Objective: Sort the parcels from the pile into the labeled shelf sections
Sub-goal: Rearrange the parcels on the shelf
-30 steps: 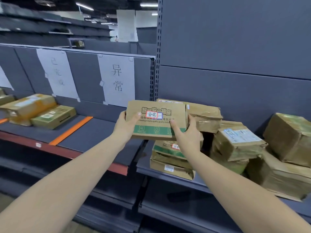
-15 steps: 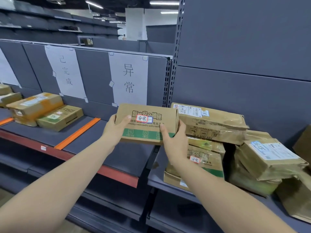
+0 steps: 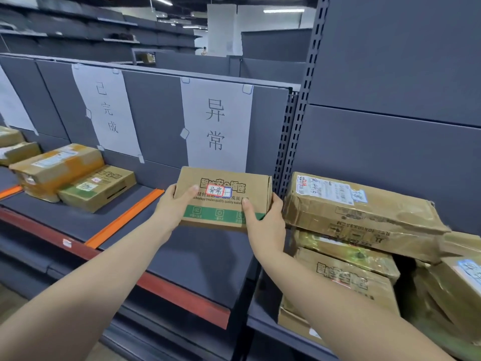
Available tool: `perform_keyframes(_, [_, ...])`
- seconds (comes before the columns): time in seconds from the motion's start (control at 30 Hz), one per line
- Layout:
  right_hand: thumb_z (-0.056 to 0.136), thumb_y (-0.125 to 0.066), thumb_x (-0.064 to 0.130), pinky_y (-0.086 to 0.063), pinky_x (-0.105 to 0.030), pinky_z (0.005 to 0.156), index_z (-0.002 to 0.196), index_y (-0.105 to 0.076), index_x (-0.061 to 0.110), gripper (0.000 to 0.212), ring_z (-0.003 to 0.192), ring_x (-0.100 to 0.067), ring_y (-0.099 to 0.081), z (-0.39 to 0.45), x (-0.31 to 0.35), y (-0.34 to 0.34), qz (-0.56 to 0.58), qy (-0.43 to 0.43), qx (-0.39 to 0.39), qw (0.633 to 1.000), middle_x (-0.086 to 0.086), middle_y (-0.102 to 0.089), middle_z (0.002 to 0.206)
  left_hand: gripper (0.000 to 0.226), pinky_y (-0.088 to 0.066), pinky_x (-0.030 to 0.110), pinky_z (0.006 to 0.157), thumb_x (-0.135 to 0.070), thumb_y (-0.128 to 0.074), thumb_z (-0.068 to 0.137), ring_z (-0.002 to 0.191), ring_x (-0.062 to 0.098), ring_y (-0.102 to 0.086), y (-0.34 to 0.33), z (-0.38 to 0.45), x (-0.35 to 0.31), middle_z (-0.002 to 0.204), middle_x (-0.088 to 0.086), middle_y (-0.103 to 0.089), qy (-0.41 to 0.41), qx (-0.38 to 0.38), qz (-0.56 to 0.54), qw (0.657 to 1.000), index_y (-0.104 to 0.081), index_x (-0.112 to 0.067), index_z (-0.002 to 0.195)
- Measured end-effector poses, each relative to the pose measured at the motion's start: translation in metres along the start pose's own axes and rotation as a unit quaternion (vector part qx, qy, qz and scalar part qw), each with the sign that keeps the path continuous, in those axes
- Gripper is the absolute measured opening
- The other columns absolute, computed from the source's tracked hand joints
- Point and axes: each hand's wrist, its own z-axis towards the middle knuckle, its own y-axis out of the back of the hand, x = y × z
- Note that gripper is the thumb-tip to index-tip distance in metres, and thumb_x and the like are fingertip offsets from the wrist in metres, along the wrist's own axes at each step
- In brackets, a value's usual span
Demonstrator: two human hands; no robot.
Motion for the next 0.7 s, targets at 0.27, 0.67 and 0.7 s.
perform_keyframes(0.27, [0.085,-0.06,0.058,-0.051,-0.04,0.089,0.142,-0.032,0.03,0.069,0.107,-0.019,-0.061,0.022,0.001,-0.054,-0.013,-0.03,-0.013,0.999,0.009,-0.062,0.121,0.045,-0.047,0.029,0.07,-0.05,-0.06,0.089,0.1,0.014,-0.064,0.021,0.064,0.024,0.113,-0.005,-0.067,0.02,0.036,-0.004,0.999,-0.053,-0.025,0.126])
perform_keyframes(0.67, [0.087,-0.064,0.051,-0.048,-0.031,0.077,0.128,-0.036,0.027,0.056,0.094,-0.015,-0.059,0.038,0.012,-0.175,-0.001,-0.117,-0.062,0.991,0.008,-0.061,0.107,0.05,-0.048,0.033,0.083,-0.048,-0.059,0.091,0.102,0.014,-0.061,0.08,0.177,0.055,0.112,-0.005,-0.065,0.053,0.13,0.034,0.99,-0.046,-0.023,0.133])
perform_keyframes(0.7, [0.087,-0.064,0.049,-0.048,-0.031,0.077,0.123,-0.035,0.028,0.052,0.094,-0.015,-0.06,0.039,0.011,-0.184,0.002,-0.127,-0.063,0.99,0.008,-0.061,0.106,0.049,-0.047,0.032,0.081,-0.047,-0.059,0.092,0.101,0.014,-0.061,0.084,0.184,0.057,0.112,-0.005,-0.065,0.058,0.135,0.038,0.988,-0.046,-0.022,0.132])
